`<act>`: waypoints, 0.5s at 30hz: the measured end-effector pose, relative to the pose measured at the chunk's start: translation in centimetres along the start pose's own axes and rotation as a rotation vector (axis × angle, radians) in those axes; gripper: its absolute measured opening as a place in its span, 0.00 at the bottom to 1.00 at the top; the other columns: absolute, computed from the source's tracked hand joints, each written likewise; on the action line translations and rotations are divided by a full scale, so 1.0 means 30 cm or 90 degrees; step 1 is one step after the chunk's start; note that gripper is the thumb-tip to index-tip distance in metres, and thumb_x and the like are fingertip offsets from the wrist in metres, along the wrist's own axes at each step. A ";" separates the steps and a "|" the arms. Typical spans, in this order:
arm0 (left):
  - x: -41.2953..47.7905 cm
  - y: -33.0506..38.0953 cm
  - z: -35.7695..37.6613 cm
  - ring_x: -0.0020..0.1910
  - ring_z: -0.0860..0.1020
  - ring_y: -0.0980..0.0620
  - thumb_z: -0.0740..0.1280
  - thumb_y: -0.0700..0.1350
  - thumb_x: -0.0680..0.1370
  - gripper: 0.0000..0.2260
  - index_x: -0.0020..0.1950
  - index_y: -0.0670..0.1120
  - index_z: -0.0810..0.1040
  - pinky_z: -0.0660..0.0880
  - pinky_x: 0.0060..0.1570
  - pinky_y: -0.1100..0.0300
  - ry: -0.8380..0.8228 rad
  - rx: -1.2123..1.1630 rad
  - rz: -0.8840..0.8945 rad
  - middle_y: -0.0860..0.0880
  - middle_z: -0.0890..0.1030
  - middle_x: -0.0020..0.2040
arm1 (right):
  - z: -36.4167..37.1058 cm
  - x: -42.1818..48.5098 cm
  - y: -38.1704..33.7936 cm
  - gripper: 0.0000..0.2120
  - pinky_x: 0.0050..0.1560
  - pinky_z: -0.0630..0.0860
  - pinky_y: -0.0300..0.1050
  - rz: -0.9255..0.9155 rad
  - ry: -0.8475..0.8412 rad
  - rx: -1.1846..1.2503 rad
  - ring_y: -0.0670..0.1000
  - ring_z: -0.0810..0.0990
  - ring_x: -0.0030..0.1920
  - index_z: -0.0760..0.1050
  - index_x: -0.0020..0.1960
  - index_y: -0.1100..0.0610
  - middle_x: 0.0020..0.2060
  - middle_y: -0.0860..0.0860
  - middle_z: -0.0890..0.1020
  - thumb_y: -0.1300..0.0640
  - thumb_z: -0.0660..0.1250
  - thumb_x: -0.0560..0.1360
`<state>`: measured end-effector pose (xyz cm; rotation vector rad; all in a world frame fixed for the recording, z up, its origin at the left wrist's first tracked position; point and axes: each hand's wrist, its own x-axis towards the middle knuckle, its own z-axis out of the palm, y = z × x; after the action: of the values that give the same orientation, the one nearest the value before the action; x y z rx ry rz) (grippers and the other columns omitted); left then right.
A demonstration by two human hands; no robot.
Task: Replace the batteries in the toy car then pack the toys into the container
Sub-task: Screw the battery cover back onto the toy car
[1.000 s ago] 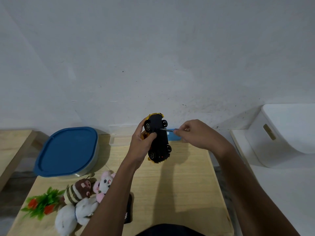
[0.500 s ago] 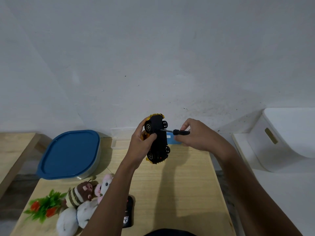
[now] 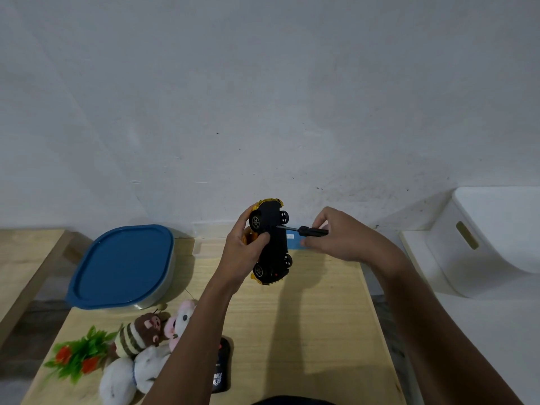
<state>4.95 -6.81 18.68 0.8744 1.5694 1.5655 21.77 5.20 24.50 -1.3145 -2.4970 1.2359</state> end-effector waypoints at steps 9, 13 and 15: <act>0.003 -0.007 0.003 0.48 0.82 0.55 0.65 0.36 0.79 0.25 0.71 0.58 0.70 0.79 0.44 0.63 0.005 0.009 -0.005 0.48 0.83 0.51 | 0.024 0.008 0.015 0.21 0.36 0.68 0.47 -0.013 0.050 0.020 0.52 0.69 0.28 0.78 0.34 0.55 0.29 0.54 0.76 0.40 0.65 0.76; 0.005 -0.007 0.000 0.49 0.83 0.54 0.65 0.36 0.79 0.25 0.71 0.58 0.70 0.80 0.45 0.61 0.003 0.008 -0.005 0.49 0.83 0.52 | 0.031 -0.001 0.018 0.12 0.36 0.73 0.44 0.016 0.052 0.023 0.49 0.79 0.36 0.74 0.45 0.48 0.41 0.49 0.82 0.42 0.71 0.71; 0.008 -0.009 -0.002 0.49 0.82 0.54 0.65 0.36 0.79 0.25 0.71 0.59 0.70 0.80 0.47 0.61 0.005 0.022 -0.005 0.51 0.83 0.51 | 0.026 -0.004 0.013 0.12 0.38 0.76 0.46 -0.008 0.075 0.019 0.49 0.80 0.37 0.74 0.45 0.50 0.42 0.50 0.82 0.44 0.72 0.72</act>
<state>4.80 -6.63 18.40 0.8811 1.6080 1.5421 21.78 4.76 23.76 -1.3215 -2.3940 1.1537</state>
